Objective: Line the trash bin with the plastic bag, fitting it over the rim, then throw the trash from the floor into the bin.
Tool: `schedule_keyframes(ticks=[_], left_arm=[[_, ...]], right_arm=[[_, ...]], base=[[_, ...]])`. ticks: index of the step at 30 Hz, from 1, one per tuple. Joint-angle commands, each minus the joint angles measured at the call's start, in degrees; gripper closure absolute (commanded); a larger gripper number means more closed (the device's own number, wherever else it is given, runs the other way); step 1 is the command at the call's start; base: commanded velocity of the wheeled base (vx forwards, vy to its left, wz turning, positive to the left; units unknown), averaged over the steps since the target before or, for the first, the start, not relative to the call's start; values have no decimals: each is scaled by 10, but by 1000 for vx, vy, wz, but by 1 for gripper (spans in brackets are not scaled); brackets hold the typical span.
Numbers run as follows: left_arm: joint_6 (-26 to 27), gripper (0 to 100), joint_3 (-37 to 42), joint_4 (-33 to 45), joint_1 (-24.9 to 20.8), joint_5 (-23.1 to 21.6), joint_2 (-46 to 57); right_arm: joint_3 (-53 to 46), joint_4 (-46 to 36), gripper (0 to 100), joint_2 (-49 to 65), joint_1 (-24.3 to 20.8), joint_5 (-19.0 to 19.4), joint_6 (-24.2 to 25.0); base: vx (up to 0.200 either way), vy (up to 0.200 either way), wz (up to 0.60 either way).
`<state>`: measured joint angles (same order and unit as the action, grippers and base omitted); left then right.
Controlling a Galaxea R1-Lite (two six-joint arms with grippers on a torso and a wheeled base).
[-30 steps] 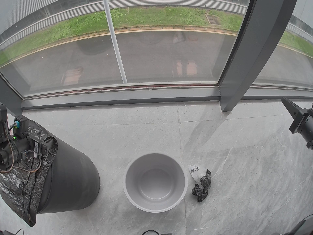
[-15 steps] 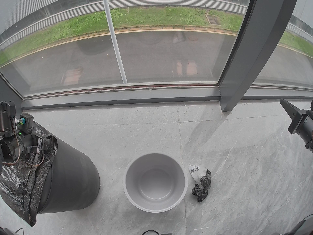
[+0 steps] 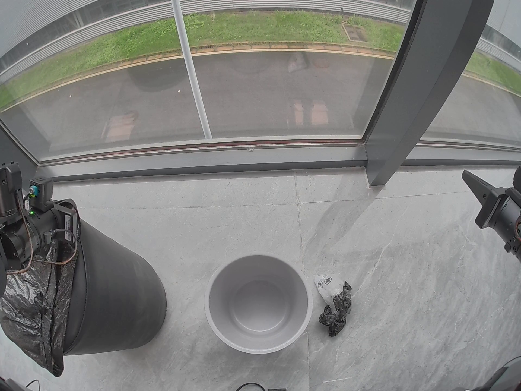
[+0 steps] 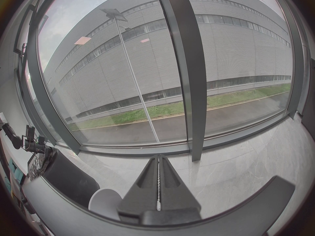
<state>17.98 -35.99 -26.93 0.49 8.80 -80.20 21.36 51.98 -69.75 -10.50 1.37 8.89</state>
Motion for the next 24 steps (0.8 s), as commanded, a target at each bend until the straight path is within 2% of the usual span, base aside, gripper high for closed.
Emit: schedule_keyframes(ticks=[1,3,4,5,6,7,10,12,16,18,24], left_arm=[[-95,100,-3,-59,-14,-66,3],[-180,100,-16,-101,-51,-68,3],[-180,100,-16,-101,-51,-68,3],[-248,100,-47,-124,-90,-47,-1],[-252,100,-51,-124,-93,-44,-1],[-276,100,-91,-117,-131,-12,-10],[-284,100,-153,-102,-193,29,-38],[-294,100,-217,-82,-255,49,-63],[-335,100,-303,-25,-324,53,-80],[-356,100,-329,6,-351,53,-73],[-383,100,-363,62,-383,51,-41]], right_arm=[[-11,2,100,-41,-12,-4,-1],[-11,4,100,-51,-30,-21,6],[-11,4,100,-51,-30,-21,6],[-4,17,100,-61,-65,-48,29],[-3,19,100,-61,-67,-50,30],[12,30,100,-75,-106,-80,35],[54,31,100,-113,-160,-121,32],[112,27,100,-164,-211,-161,22],[190,25,100,-249,-264,-202,-20],[216,24,100,-273,-287,-211,-34],[261,23,100,-315,-337,-214,-59]], base=[[0,0,0],[0,0,0],[0,0,0],[0,0,0],[0,0,0],[0,0,0],[0,0,0],[0,0,0],[0,0,0],[0,0,0],[0,0,0]])
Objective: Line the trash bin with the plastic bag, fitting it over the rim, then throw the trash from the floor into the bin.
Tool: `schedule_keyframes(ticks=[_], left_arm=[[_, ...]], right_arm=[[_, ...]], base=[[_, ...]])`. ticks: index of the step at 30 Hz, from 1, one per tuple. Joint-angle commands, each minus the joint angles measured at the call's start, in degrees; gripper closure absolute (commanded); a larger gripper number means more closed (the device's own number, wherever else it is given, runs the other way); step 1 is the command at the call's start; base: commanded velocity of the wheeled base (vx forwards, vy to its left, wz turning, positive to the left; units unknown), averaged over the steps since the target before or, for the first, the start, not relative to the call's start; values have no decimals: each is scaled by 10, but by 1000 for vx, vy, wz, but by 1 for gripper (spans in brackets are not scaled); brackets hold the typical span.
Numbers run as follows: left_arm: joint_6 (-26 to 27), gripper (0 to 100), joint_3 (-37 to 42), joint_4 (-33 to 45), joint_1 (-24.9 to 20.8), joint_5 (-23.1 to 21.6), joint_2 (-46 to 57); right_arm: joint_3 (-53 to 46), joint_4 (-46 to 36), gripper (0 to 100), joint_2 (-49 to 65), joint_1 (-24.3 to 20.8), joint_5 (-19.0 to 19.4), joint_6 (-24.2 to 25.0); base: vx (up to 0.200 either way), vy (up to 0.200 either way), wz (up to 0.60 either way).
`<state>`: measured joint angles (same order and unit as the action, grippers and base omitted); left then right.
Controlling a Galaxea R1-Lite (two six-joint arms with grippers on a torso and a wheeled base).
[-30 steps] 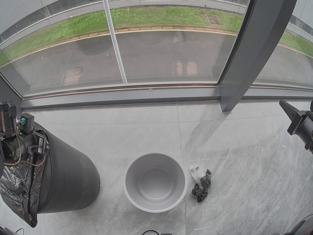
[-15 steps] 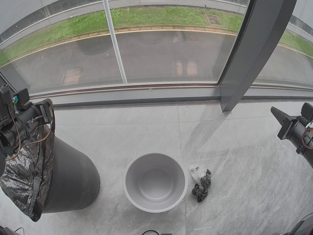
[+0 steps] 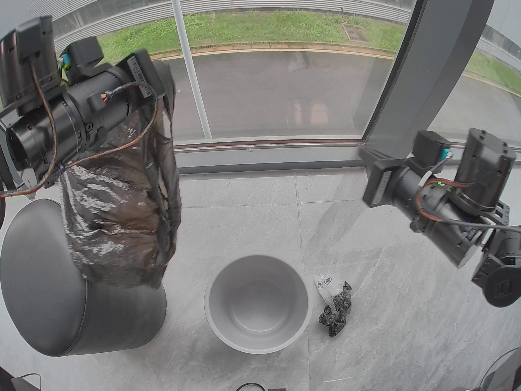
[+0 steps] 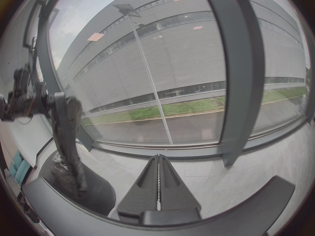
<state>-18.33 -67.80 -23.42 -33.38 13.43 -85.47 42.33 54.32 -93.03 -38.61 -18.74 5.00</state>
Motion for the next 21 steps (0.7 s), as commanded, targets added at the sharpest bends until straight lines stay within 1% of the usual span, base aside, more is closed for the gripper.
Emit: schedule_keyframes(ticks=[1,2,4,5,8,9,13,15,17,19,21], left_arm=[[-20,100,-45,27,-44,5,13],[-21,100,-51,30,-45,5,17],[-21,100,-53,32,-45,5,18],[-21,100,-60,41,-45,5,21],[-21,100,-66,54,-50,5,27],[-22,100,-73,59,-62,5,32],[-26,100,-77,60,-79,5,37],[-29,100,-76,60,-88,5,40],[-33,100,-75,60,-90,5,43],[-49,100,-75,61,-95,5,48],[-50,100,-74,61,-96,5,48]], right_arm=[[52,0,100,-82,-57,-13,-20],[54,0,0,-86,-73,-18,-24],[54,0,0,-86,-78,-25,-27],[51,2,0,-88,-91,-46,-32],[44,3,0,-86,-101,-47,-32],[34,5,0,-87,-104,-47,-33],[22,8,0,-97,-109,-46,-33],[21,8,0,-104,-118,-48,-34],[21,8,0,-109,-123,-48,-34],[31,9,0,-138,-131,-50,-46],[37,9,0,-146,-130,-51,-50]], base=[[0,0,0],[0,0,0],[0,0,0],[0,0,0],[0,0,0],[0,0,0],[0,0,0],[0,0,0],[0,0,0],[0,0,0],[0,0,0]])
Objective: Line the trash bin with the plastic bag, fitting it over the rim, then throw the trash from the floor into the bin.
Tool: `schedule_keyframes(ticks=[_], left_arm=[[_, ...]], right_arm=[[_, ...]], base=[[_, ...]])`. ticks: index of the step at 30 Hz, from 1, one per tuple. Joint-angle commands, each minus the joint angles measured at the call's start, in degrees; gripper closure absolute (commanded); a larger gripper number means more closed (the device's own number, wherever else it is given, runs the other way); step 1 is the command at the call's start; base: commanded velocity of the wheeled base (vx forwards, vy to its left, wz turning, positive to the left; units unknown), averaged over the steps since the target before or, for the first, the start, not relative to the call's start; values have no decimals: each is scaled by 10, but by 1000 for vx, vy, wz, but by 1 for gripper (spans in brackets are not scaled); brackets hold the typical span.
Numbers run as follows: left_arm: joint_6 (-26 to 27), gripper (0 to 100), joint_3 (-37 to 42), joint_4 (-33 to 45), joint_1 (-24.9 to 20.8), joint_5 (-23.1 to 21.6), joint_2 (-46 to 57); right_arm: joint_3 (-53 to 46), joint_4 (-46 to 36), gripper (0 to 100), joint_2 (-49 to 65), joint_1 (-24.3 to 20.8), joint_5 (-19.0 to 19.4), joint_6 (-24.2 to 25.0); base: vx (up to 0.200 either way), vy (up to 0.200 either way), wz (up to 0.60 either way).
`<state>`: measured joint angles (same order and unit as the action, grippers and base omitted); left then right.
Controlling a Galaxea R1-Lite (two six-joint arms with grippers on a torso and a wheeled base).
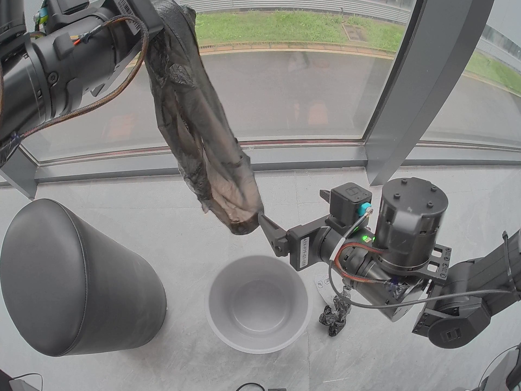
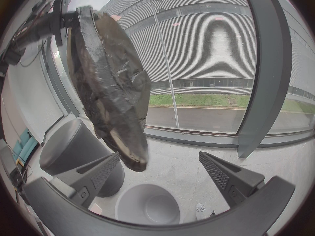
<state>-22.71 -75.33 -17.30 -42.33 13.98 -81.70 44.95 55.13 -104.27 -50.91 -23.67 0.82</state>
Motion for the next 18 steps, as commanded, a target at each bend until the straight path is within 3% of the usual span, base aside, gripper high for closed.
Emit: schedule_keyframes(ticks=[1,9,18], left_arm=[[-7,100,4,0,-7,0,10],[-17,100,9,1,-21,0,21],[-19,100,12,1,-22,0,22]], right_arm=[[29,5,0,-54,-7,-4,-16],[89,24,0,-116,-15,-17,-20],[86,24,0,-124,-39,-37,-20]], base=[[0,0,0],[0,0,0],[0,0,0]])
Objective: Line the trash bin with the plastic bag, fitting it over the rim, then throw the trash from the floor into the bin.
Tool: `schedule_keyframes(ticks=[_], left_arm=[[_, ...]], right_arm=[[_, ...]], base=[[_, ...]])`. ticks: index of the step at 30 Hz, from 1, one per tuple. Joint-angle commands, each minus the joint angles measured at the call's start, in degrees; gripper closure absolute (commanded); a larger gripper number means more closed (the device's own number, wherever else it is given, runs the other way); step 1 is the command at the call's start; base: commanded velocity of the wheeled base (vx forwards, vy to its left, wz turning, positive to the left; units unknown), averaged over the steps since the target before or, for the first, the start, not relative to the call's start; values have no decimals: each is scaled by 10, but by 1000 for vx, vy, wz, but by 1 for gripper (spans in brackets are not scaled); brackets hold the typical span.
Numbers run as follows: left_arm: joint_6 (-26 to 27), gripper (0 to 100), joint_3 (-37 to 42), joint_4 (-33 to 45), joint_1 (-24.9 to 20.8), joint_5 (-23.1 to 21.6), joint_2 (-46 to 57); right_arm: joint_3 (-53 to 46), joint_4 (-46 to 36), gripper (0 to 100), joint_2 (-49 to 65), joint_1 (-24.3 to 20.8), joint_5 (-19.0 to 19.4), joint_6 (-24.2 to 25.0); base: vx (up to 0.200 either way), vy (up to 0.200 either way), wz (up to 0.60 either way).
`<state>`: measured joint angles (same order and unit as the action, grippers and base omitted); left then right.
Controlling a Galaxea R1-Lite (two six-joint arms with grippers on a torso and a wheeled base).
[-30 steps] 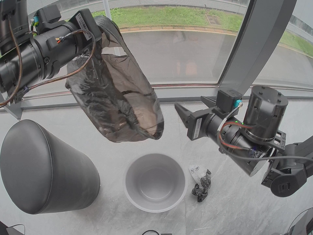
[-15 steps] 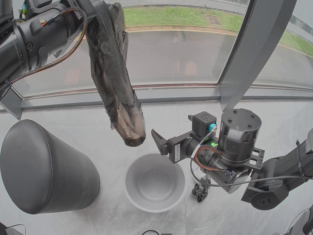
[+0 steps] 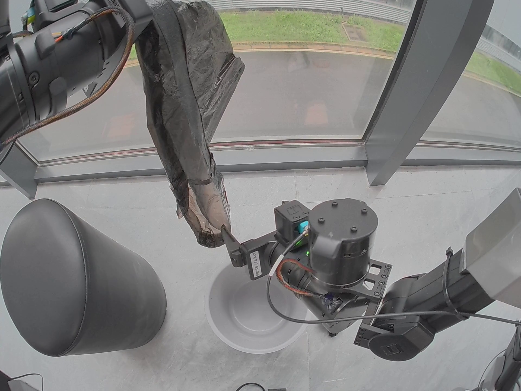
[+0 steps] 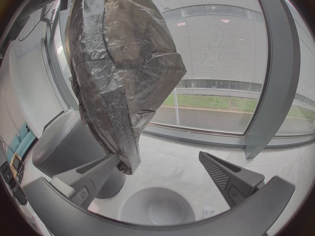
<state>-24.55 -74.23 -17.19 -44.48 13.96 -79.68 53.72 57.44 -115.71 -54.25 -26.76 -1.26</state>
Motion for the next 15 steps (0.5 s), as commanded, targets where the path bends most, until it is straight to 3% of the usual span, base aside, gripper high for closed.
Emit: schedule_keyframes(ticks=[1,15], left_arm=[[-1,100,3,0,-1,0,3],[-13,100,18,0,-3,0,7]], right_arm=[[-2,0,0,-9,-7,-11,0],[64,1,0,-79,3,-15,-11]], base=[[0,0,0],[0,0,0]])
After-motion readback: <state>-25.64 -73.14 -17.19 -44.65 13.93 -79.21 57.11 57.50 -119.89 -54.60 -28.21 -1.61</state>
